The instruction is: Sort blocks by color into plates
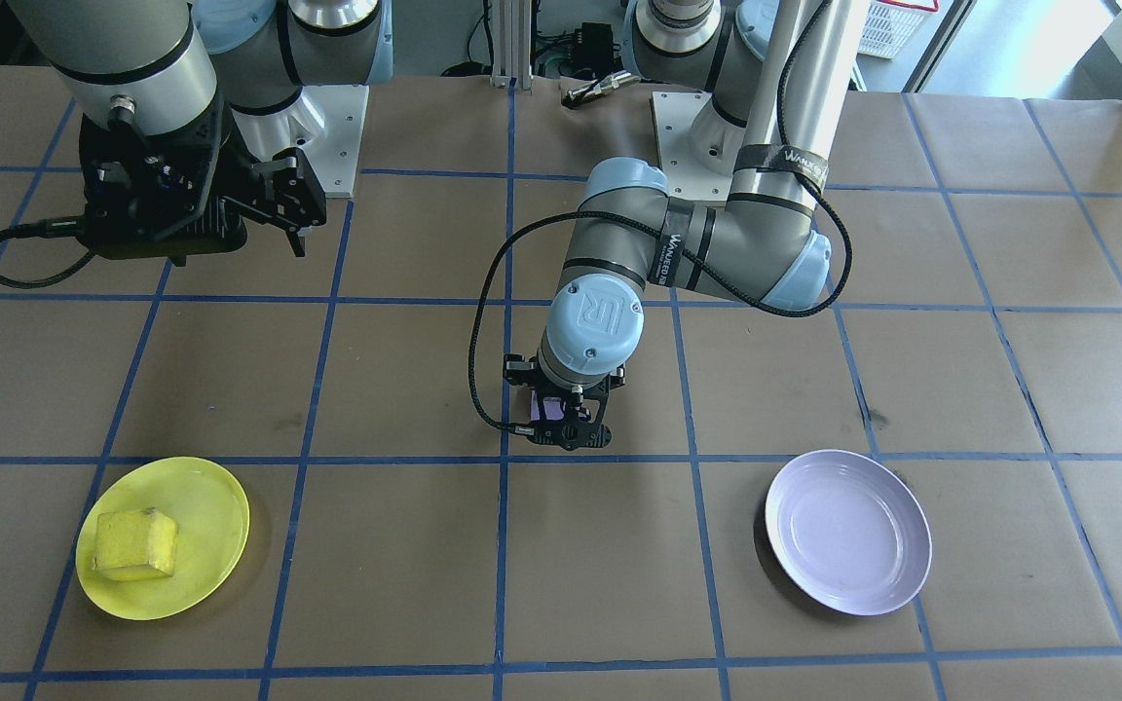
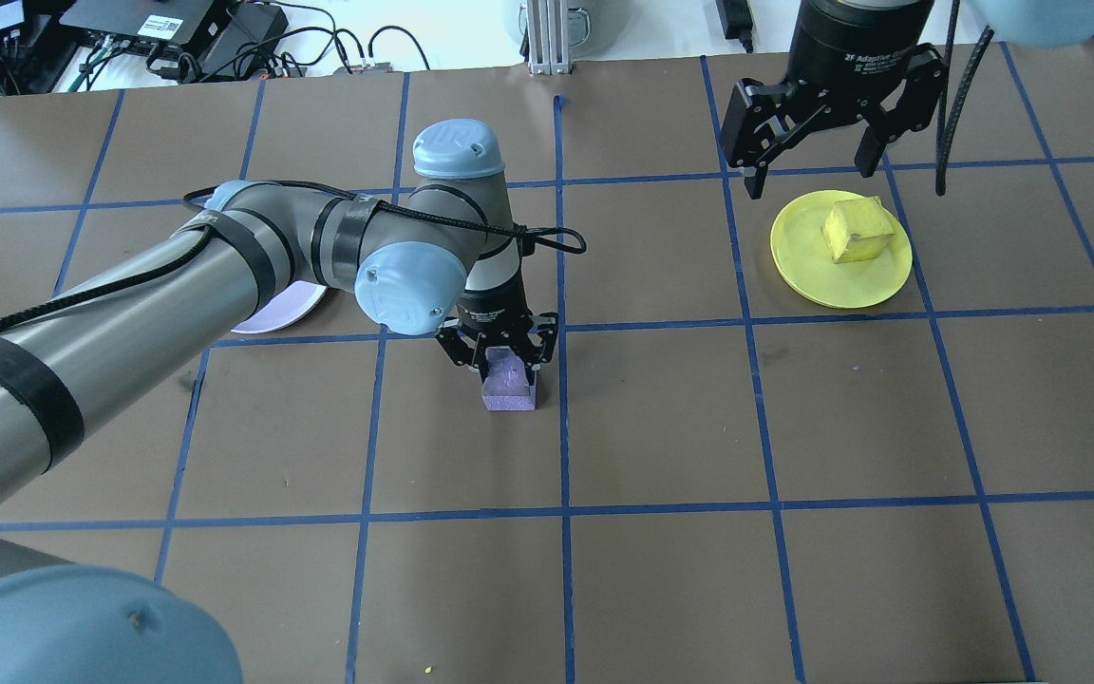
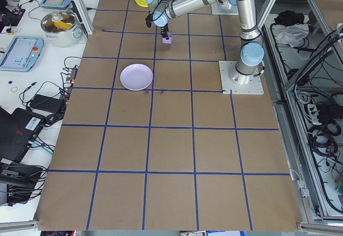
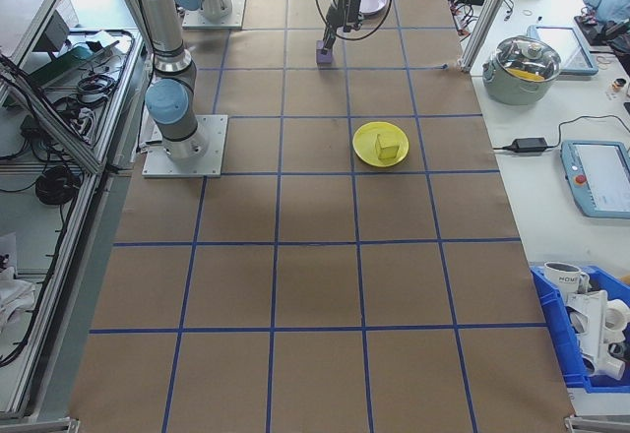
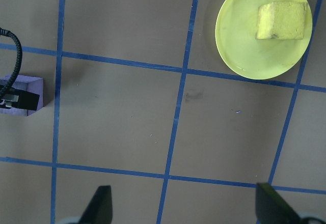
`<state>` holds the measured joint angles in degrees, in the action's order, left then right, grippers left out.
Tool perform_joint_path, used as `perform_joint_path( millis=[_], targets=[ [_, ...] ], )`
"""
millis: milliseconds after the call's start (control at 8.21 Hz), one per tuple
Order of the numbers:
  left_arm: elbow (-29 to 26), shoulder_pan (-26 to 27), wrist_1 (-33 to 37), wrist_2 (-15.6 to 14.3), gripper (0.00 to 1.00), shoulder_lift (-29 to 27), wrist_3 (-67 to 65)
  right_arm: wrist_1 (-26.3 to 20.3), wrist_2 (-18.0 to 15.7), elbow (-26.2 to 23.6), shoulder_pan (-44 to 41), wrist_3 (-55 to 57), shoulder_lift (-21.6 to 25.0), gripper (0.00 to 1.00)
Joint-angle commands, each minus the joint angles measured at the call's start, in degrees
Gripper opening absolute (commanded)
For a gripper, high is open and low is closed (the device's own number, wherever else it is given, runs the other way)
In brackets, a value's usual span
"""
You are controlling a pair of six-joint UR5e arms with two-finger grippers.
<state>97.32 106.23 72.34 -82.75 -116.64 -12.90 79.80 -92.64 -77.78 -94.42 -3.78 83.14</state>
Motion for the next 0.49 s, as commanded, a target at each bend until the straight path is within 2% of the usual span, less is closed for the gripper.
perform_joint_path(
  millis=[0,122,243,365],
  targets=[
    [-0.64,-1.54,2.71,-2.49,0.0,2.37,0.77,0.09,0.0,0.0,0.12,0.09,0.0,1.0],
    [-2.03,-3.9,3.15,-4.76,0.0,3.95,3.73,0.01,0.0,0.0,0.12,0.09,0.0,1.0],
    [-3.79,-7.58,5.68,-5.05,0.0,6.05,8.63,0.09,0.0,0.0,0.12,0.09,0.0,1.0],
    [-5.98,-13.1,7.45,-7.14,0.0,7.99,14.69,0.01,0.0,0.0,0.03,0.09,0.0,1.0]
  ],
)
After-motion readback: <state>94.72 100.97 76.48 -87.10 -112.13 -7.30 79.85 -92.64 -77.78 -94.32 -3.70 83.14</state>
